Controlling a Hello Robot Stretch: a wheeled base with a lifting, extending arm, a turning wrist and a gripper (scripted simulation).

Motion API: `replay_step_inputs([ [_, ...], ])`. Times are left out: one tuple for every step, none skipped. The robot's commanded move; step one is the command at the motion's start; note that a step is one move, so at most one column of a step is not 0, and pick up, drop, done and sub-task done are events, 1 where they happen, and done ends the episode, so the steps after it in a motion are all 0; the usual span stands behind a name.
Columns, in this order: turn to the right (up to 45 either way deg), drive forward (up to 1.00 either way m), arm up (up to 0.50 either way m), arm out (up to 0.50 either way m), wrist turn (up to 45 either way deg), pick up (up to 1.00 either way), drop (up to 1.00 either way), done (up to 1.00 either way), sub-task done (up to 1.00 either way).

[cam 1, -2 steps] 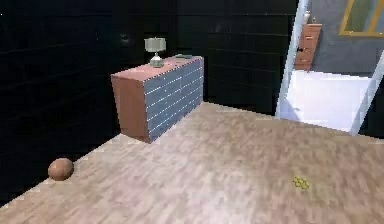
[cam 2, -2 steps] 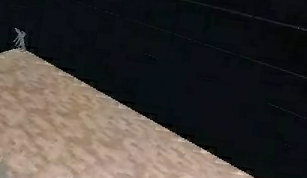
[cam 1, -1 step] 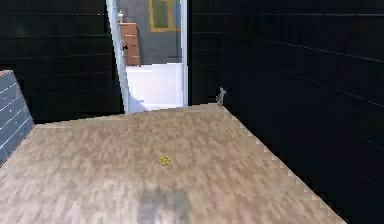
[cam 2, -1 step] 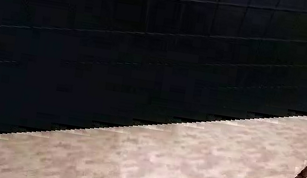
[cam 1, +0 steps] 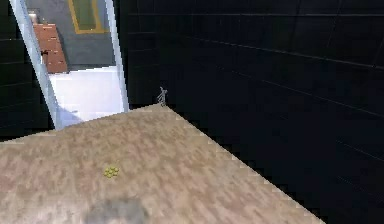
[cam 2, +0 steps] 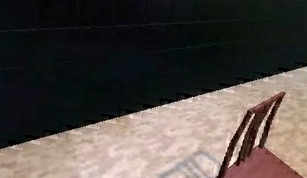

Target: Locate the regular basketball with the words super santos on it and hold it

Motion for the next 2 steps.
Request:
replay_step_inputs([
  [0.0, 0.05, 0.00, 0.00, 0.0, 0.00, 0.00, 0.00, 0.00],
  [-45.0, 0.00, 0.00, 0.00, 0.0, 0.00, 0.00, 0.00, 0.00],
])
